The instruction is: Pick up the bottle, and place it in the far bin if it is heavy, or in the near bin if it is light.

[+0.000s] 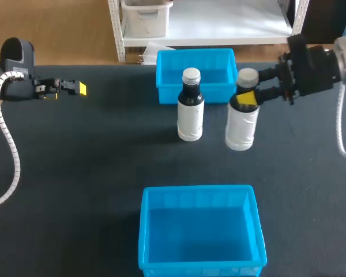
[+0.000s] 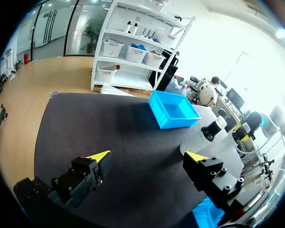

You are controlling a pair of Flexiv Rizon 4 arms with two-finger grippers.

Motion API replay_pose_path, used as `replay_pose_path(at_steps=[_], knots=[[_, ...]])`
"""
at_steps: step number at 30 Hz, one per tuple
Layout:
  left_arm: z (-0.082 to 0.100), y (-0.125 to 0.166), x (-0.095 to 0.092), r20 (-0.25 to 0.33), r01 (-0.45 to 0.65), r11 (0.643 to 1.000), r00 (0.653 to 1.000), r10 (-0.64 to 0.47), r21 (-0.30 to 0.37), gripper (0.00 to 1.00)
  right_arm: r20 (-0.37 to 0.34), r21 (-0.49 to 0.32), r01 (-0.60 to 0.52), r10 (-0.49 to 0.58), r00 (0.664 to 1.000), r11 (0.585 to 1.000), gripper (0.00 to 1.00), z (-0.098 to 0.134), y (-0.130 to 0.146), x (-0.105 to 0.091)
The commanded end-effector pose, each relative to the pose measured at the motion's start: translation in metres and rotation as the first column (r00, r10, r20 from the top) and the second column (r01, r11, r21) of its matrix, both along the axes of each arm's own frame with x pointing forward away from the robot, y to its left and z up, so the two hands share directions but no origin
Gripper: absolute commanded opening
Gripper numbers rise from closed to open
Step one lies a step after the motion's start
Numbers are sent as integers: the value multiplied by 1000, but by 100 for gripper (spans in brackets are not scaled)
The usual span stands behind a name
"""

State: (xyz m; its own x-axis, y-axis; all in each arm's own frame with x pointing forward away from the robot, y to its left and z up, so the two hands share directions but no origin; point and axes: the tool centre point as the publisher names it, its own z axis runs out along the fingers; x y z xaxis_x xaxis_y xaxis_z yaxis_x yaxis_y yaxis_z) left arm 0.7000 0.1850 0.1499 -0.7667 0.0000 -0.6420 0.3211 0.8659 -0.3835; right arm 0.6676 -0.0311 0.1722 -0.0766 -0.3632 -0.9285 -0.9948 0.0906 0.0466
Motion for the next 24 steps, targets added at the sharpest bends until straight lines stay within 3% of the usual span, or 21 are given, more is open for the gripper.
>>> replay_pose_path(at_steps=[1, 15, 24], knots=[[0, 0, 0, 0, 0, 1000, 1000, 0, 0, 100, -2, 0, -11, 11, 1000, 1000, 0, 9, -22, 12], [0, 0, 0, 0, 0, 1000, 1000, 0, 0, 100, 27, -1, -50, 50, 998, 999, 0, 26, -63, 53], [0, 0, 0, 0, 0, 1000, 1000, 0, 0, 100, 22, 36, -56, 55, 998, 998, 0, 75, -71, 77]])
